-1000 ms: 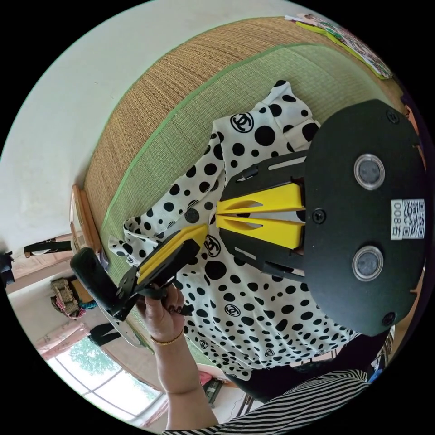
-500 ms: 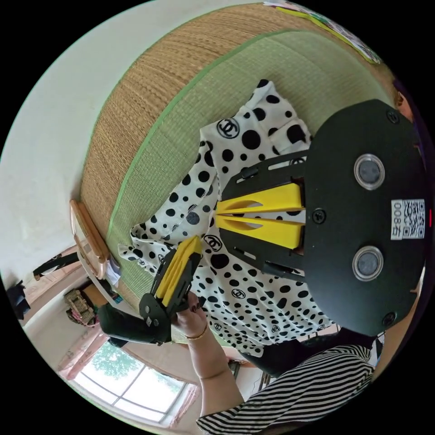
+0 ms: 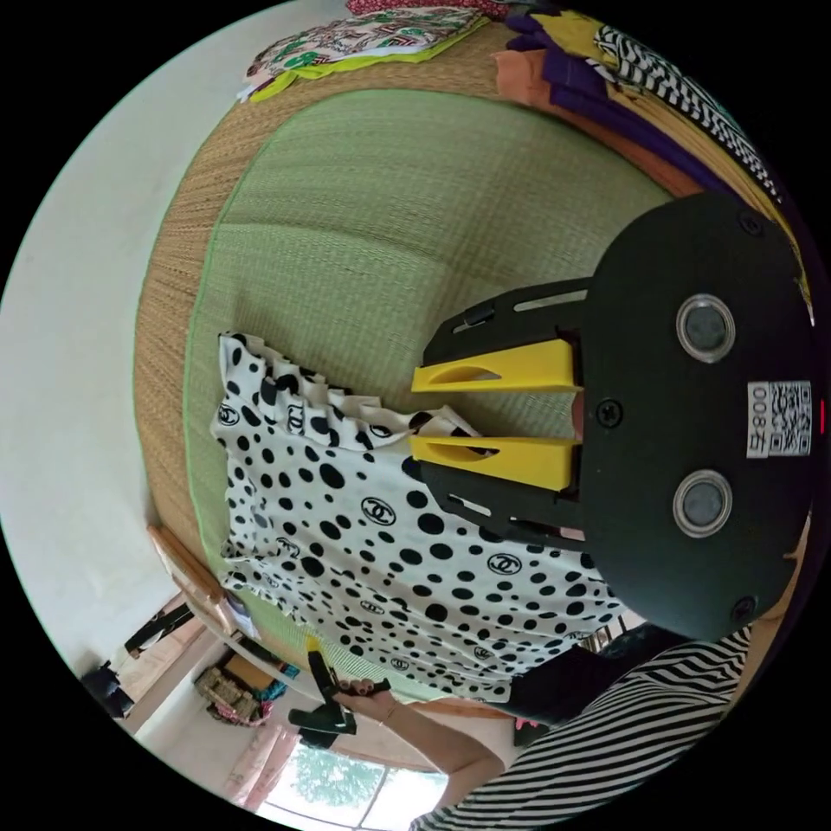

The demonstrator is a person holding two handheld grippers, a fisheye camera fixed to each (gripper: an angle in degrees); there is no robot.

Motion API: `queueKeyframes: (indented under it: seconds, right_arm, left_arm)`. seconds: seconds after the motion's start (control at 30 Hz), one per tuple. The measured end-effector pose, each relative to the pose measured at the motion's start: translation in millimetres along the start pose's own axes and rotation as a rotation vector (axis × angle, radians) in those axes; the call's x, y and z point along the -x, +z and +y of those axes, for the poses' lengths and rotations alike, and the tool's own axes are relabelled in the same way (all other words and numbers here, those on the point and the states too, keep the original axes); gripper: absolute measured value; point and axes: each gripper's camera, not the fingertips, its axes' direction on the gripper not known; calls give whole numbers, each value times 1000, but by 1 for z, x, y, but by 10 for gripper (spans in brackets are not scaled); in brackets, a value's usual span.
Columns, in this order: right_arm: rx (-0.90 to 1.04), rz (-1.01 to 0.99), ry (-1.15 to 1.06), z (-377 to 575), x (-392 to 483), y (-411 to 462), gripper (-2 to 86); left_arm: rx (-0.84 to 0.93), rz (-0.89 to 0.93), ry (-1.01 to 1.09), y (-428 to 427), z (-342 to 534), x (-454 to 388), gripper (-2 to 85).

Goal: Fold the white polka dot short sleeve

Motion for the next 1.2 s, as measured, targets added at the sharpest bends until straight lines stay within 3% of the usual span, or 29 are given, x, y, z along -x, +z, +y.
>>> queueKeyframes:
  seconds: [0.13,0.23,0.43,0.6,0.97,1.13,1.2]
  right_arm:
    - [4,-14,29,1,-6,-1,40]
    - [4,20,28,3,-5,-5,15]
    - [-26,2,22,11,-5,-11,21]
    - [-45,-24,19,18,-5,-13,62]
    - [-8,84,1,29,-8,-13,9]
    - [-79,-62,40,46,-25,-18,25]
    - [-102,-35,25,50,-19,-21,38]
  left_arm:
    - [29,82,-26,2,-7,-1,46]
    - [18,46,20,-7,-10,-15,29]
    - [4,70,39,-27,-2,-20,54]
    - [52,27,45,-31,7,-25,55]
    - [15,-62,94,-66,0,-45,17]
    - [48,-47,69,-57,1,-46,17]
    - [33,-38,61,-60,2,-47,17]
